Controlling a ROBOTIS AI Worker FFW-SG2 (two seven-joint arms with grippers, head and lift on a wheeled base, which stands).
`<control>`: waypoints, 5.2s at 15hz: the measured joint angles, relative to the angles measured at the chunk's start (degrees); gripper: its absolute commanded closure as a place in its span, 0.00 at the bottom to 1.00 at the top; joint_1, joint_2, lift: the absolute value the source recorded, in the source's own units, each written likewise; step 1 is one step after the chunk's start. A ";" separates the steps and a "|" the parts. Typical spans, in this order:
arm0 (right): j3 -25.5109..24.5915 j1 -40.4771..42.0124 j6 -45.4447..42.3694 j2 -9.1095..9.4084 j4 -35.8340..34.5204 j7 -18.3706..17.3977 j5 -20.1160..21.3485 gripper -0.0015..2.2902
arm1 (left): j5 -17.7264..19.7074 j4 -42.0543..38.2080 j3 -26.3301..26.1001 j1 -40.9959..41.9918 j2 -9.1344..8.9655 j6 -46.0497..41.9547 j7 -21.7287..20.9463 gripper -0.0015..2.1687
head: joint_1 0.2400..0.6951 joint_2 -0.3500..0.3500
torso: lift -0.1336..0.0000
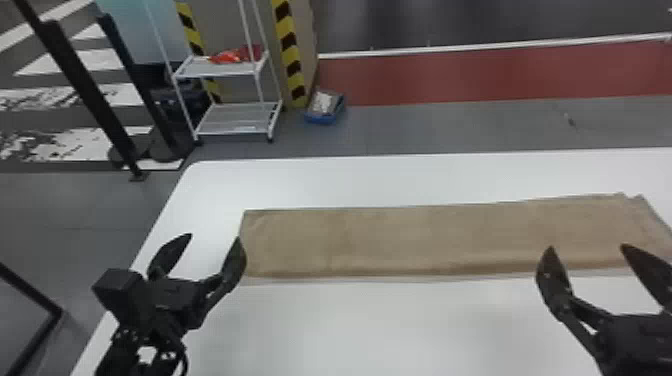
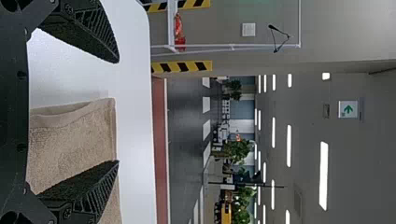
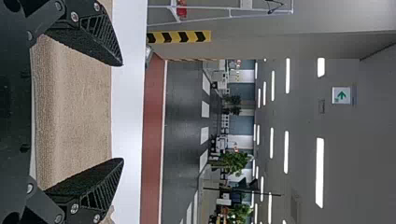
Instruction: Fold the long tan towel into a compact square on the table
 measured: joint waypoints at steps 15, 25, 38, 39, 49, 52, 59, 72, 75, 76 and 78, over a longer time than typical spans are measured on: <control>0.08 0.00 0.00 0.00 -0.18 -0.10 0.09 0.08 | -0.19 0.00 -0.19 -0.02 0.06 0.27 0.26 0.06 | 1.00 0.75 | 0.07; -0.03 0.17 0.00 0.00 -0.11 -0.35 0.18 0.08 | -0.31 -4.62 1.90 -7.52 -0.17 26.11 -3.93 0.08 | 1.00 0.72 | 0.07; -0.37 0.18 0.00 0.00 0.00 -0.44 0.10 0.08 | 0.15 -3.00 4.88 -19.38 -0.75 56.59 -9.24 0.10 | 1.00 0.71 | 0.07; -0.42 0.15 0.00 0.00 0.05 -0.44 0.07 0.08 | 0.21 -2.78 4.89 -19.77 -0.85 58.21 -9.39 0.10 | 1.00 0.71 | 0.07; -0.75 -0.03 0.00 0.00 0.67 -0.53 -0.07 0.08 | 0.58 -2.55 6.07 -19.95 -1.70 59.38 -11.89 0.99 | 1.00 0.69 | 0.07; -0.84 -0.09 0.00 0.00 0.85 -0.68 -0.10 0.08 | 0.59 -2.78 9.27 -19.67 -1.67 59.16 -16.92 0.99 | 1.00 0.71 | 0.07; -0.88 -0.08 0.00 0.00 0.93 -0.88 -0.09 0.08 | 1.37 -2.43 20.57 -19.98 -0.47 59.27 -22.66 0.99 | 1.00 0.85 | 0.07; -0.96 1.17 0.17 0.00 -0.81 -1.06 0.61 0.08 | 2.16 -27.66 8.65 -25.93 -4.79 88.13 -20.57 0.99 | 1.00 0.57 | 0.07; -1.05 1.56 0.18 0.00 -1.13 -1.22 0.62 0.08 | 1.13 -32.07 0.27 -30.83 -6.49 94.93 -16.20 0.99 | 1.00 0.43 | 0.07; -1.05 1.59 0.18 0.00 -1.13 -1.22 0.62 0.08 | 0.61 -32.76 -2.64 -32.34 -7.18 95.58 -14.69 0.99 | 1.00 0.40 | 0.07; -0.98 1.59 0.18 0.00 -1.14 -1.18 0.62 0.08 | -1.95 -32.64 -8.25 -35.06 -8.77 95.89 -11.90 0.99 | 1.00 0.35 | 0.07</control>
